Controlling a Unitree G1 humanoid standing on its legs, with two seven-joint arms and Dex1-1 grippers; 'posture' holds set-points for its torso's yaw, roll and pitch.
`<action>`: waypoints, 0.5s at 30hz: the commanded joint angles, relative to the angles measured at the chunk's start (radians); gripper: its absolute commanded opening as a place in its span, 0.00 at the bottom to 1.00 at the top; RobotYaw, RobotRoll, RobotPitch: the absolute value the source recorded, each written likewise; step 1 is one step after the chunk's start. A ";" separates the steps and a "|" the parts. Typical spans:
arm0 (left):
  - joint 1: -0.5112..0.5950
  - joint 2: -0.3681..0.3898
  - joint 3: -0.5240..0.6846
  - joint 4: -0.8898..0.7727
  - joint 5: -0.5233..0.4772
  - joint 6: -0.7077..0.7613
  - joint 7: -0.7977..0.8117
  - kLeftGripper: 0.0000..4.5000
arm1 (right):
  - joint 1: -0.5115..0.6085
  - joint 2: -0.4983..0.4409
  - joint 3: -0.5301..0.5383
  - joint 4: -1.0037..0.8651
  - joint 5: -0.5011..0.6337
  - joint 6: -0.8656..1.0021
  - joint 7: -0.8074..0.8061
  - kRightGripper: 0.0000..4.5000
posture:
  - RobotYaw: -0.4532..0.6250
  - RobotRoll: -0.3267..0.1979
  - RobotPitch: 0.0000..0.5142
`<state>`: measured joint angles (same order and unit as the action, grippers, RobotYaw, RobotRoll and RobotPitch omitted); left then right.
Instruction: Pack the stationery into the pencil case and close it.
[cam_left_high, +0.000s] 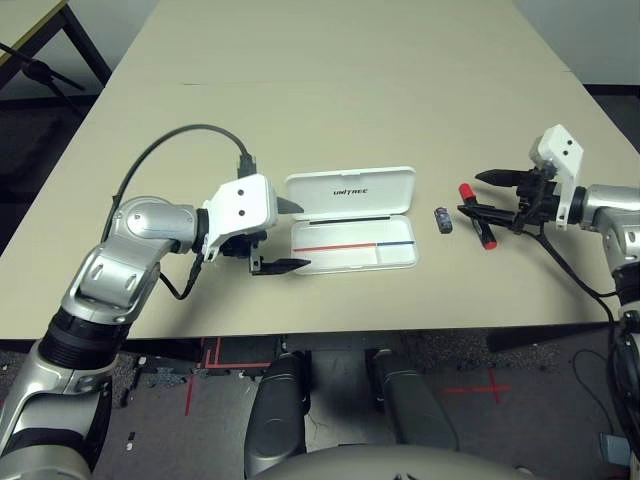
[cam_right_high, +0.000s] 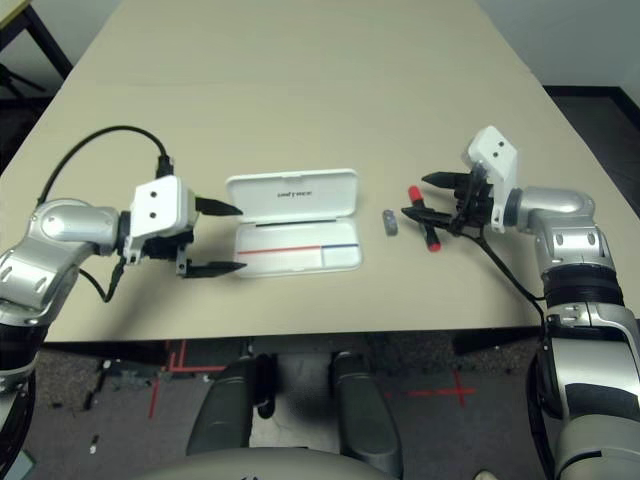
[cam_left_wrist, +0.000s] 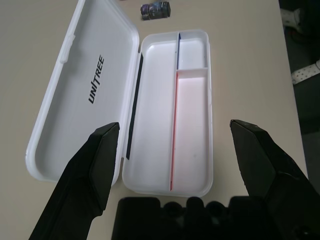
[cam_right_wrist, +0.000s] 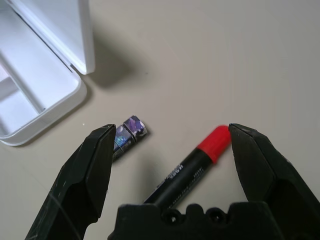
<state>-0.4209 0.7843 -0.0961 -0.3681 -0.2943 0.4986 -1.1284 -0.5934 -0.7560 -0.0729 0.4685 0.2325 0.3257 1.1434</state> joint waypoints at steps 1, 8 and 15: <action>0.039 0.002 0.005 -0.034 -0.022 0.003 0.018 0.99 | 0.033 -0.028 -0.060 -0.181 0.022 0.265 -0.156 1.00 | 0.44 0.62 0.40; 0.044 -0.003 -0.025 -0.023 -0.009 -0.016 0.024 0.99 | 0.003 -0.020 -0.051 -0.399 0.030 0.645 -0.347 1.00 | 0.42 0.62 0.41; 0.047 -0.011 -0.057 -0.015 0.004 -0.034 0.035 0.99 | -0.075 -0.024 0.038 -0.379 0.027 0.891 -0.419 1.00 | 0.43 0.62 0.41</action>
<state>-0.3829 0.7716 -0.1367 -0.3797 -0.2953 0.4729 -1.0982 -0.6647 -0.7761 -0.0530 0.0801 0.2517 1.1730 0.7328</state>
